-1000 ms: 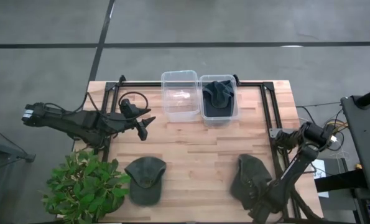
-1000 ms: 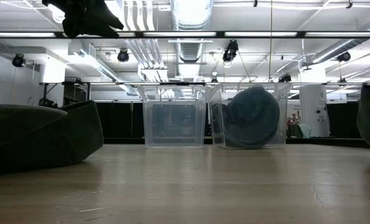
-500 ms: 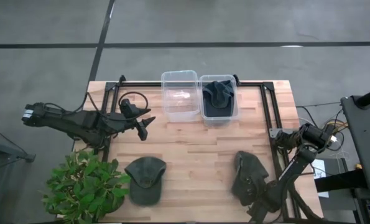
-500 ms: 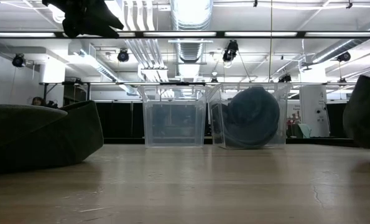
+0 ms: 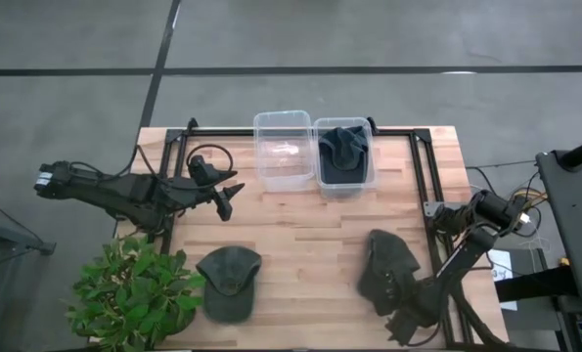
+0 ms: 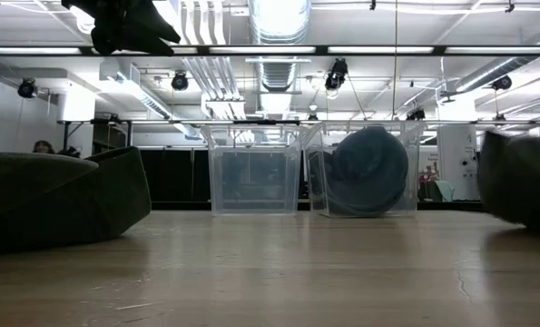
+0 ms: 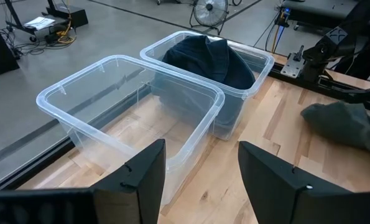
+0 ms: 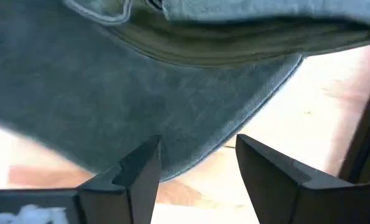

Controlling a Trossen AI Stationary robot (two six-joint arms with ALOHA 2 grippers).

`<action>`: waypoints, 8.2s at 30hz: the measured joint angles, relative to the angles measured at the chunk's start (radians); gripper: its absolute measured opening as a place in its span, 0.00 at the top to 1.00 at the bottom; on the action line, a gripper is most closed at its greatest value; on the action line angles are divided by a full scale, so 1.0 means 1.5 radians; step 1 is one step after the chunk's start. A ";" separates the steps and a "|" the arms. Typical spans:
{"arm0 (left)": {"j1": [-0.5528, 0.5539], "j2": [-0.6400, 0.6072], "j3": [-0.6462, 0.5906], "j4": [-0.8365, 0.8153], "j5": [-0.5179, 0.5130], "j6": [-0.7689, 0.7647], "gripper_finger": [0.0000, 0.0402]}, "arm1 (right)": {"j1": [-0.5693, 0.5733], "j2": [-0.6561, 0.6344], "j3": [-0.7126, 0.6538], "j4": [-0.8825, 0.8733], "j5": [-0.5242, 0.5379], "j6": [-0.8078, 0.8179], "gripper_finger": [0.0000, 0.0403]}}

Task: Pick & Place hat
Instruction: Put the right dark gray cap into the left transparent bin

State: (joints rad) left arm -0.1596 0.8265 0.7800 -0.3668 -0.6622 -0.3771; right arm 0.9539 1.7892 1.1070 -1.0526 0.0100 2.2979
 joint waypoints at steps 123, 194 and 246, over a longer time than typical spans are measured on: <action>0.000 0.002 0.000 0.434 0.181 0.166 0.52 | -0.275 -0.256 0.288 -0.067 1.008 -0.869 0.97; 0.101 0.298 0.215 0.529 0.073 0.270 0.99 | -0.363 -0.220 0.295 0.439 0.911 -1.524 0.87; 0.287 0.308 0.306 0.293 0.767 -0.186 0.99 | -0.219 -0.346 0.280 -0.307 0.621 -0.928 0.55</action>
State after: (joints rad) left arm 0.2709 1.2892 1.2385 0.0732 0.4887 -0.6555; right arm 0.6255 1.2709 1.5276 -1.5132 0.9421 0.9052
